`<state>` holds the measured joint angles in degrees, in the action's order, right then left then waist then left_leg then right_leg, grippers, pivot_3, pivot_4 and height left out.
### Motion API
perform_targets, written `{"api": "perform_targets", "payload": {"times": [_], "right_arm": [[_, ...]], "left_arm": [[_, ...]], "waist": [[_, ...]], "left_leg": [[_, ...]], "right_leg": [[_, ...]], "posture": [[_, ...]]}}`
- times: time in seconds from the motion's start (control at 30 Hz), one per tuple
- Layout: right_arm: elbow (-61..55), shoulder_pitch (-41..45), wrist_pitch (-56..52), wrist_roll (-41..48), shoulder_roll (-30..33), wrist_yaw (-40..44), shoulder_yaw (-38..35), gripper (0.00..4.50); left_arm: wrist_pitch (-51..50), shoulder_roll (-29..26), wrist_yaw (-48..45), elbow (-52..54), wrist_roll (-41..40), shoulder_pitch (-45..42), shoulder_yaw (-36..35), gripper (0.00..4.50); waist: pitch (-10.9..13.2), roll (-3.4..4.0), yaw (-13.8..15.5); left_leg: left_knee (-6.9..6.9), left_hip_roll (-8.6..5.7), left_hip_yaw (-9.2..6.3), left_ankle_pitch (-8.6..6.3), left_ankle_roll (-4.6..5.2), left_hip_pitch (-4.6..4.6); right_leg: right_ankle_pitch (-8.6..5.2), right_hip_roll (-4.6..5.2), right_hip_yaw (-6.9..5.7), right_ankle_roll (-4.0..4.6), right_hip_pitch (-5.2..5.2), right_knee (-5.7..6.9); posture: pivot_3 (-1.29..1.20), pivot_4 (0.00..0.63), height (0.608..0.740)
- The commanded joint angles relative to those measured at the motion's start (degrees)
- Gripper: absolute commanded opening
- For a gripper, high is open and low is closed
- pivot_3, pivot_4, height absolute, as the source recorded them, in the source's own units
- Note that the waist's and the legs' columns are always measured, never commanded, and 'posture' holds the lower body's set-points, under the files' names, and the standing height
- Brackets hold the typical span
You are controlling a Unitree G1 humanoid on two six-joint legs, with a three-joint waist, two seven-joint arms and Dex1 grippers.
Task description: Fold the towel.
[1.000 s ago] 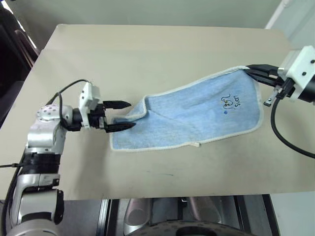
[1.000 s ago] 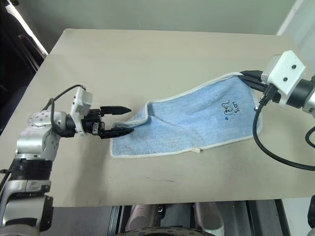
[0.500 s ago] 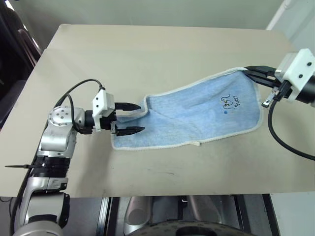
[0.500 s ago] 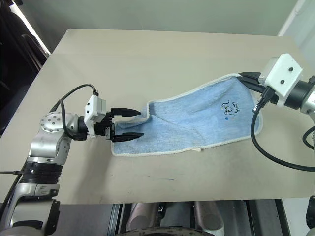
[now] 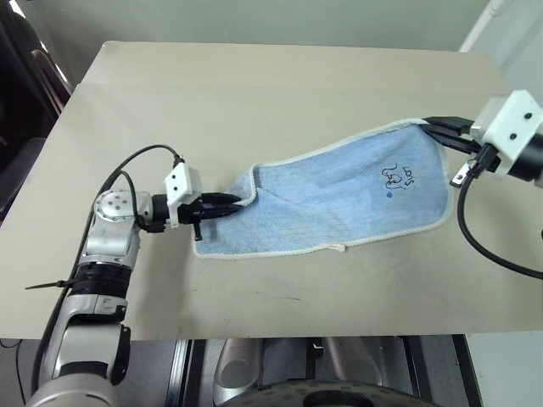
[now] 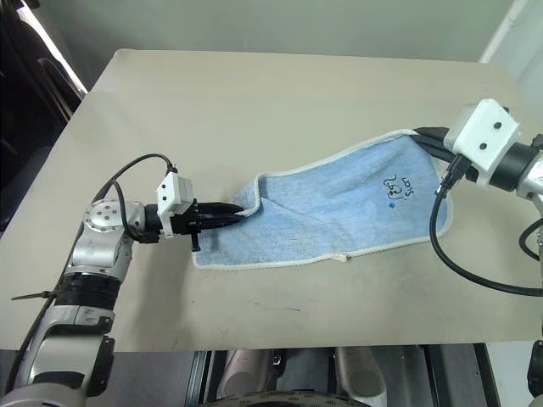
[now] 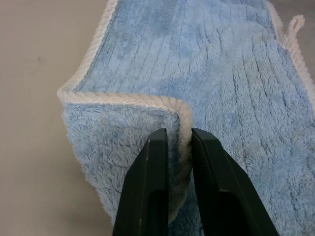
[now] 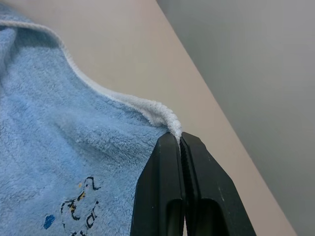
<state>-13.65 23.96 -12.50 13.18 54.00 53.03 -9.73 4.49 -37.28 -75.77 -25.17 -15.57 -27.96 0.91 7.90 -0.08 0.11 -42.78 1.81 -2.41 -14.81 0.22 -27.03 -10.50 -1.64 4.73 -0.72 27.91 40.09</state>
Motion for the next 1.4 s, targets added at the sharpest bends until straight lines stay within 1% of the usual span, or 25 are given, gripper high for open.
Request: {"api": "perform_targets", "payload": {"times": [0.03,0.17,0.4,0.5,0.63,0.77,0.87,0.9,0.97,1.03,1.13,1.27,1.4], "right_arm": [[-1.4,0.3,0.7,0.0,0.1,-1.1,-1.4,0.00],[-1.5,0.4,0.6,0.2,0.2,-1.4,-1.8,0.00],[-1.5,-0.3,0.7,0.2,0.6,-2.0,-3.0,0.00],[-1.1,-0.3,0.7,0.3,0.8,-2.2,-3.4,0.00],[1.4,1.3,0.7,0.6,1.0,-2.7,-4.0,0.00],[6.5,4.4,1.7,0.5,0.8,-3.2,-4.2,0.00],[13.8,8.6,4.2,-0.1,0.1,-3.9,-3.6,0.00],[15.8,9.9,4.9,-0.3,-0.1,-4.1,-3.3,0.00],[18.6,11.8,5.8,-0.1,-0.6,-4.3,-3.1,0.00],[19.9,12.6,6.5,-0.1,-0.7,-4.2,-2.9,0.00],[34.5,21.6,12.1,-3.2,-2.3,-6.4,-1.0,0.00],[51.1,32.8,19.5,-6.5,-4.7,-7.6,1.3,0.00],[66.9,41.8,26.8,-10.8,-6.7,-10.2,4.0,0.00]], "left_arm": [[3.3,0.0,0.5,-1.7,0.9,-1.6,-0.6,0.76],[2.2,0.9,2.7,-3.6,0.1,-4.2,-2.1,0.02],[-1.7,0.3,1.9,-2.7,-2.5,-6.3,-3.5,0.02],[-2.6,0.7,4.3,-4.4,-2.0,-8.6,-4.2,0.02],[-3.6,2.0,10.4,-13.1,-1.2,-16.9,-6.0,0.02],[0.5,2.4,20.7,-26.2,3.6,-27.3,-6.3,0.02],[5.1,3.1,31.1,-37.4,6.0,-35.9,-7.6,0.02],[5.9,3.3,33.3,-39.9,6.3,-37.7,-8.1,0.02],[6.9,3.5,35.6,-43.2,6.7,-39.9,-8.8,0.02],[7.6,3.6,36.1,-44.9,7.2,-40.7,-9.1,0.02],[8.3,3.8,42.7,-48.4,7.8,-44.5,-10.8,0.02],[7.8,4.0,48.7,-50.9,7.7,-48.3,-13.2,0.02],[5.7,4.5,56.3,-52.2,8.8,-51.2,-14.9,0.02]], "waist": [[0.0,0.00,0.0],[0.0,0.00,0.1],[0.0,0.00,0.0],[0.0,0.00,0.1],[0.0,0.00,0.3],[0.0,0.00,0.2],[0.0,0.00,0.2],[0.0,0.00,0.2],[0.0,0.01,0.1],[0.0,0.01,0.1],[0.1,0.08,-0.1],[0.1,0.09,-0.3],[0.1,0.13,-0.4]], "left_leg": [[0.00,0.00,0.00,0.00,0.00,0.01],[-0.06,0.00,-0.01,0.04,0.06,0.00],[-0.14,0.00,0.02,0.03,0.06,-0.04],[-0.16,0.00,0.00,0.03,0.06,-0.05],[-0.24,0.00,-0.02,0.05,0.09,-0.04],[-0.27,0.00,0.01,0.06,0.10,-0.03],[-0.23,-0.01,0.02,0.06,0.10,-0.05],[-0.22,-0.01,0.03,0.06,0.11,-0.06],[-0.19,-0.02,0.03,0.06,0.11,-0.10],[-0.13,-0.02,0.07,0.06,0.11,-0.09],[-0.14,-0.03,0.10,0.06,0.11,-0.13],[-0.30,-0.04,0.14,0.26,0.18,-0.86],[-0.23,-0.07,0.21,0.40,0.11,-1.08]], "right_leg": [[0.00,0.00,0.00,0.00,0.00,0.01],[0.05,0.00,-0.01,-0.05,-0.03,0.01],[0.07,0.00,0.00,-0.09,-0.05,-0.01],[0.08,0.00,-0.01,-0.10,-0.05,0.00],[0.12,0.00,-0.01,-0.15,-0.11,0.00],[0.19,0.02,0.01,-0.18,-0.12,-0.02],[0.24,0.02,0.01,-0.28,-0.08,-0.05],[0.28,0.02,0.02,-0.35,-0.07,-0.06],[0.42,0.03,0.03,-0.64,-0.04,-0.11],[0.38,0.03,0.02,-0.70,-0.03,-0.13],[0.32,0.03,0.04,-0.75,0.04,-0.11],[0.56,0.13,0.07,-0.85,0.75,-0.01],[0.58,0.16,0.05,-0.78,1.05,0.08]], "posture": [[0.00,0.150,0.697],[0.00,0.150,0.697],[0.00,0.150,0.697],[0.00,0.150,0.697],[0.00,0.150,0.697],[0.00,0.150,0.697],[0.00,0.150,0.697],[0.00,0.150,0.697],[0.00,0.150,0.697],[0.00,0.150,0.697],[0.00,0.150,0.697],[0.00,0.150,0.697],[0.00,0.150,0.697]]}}
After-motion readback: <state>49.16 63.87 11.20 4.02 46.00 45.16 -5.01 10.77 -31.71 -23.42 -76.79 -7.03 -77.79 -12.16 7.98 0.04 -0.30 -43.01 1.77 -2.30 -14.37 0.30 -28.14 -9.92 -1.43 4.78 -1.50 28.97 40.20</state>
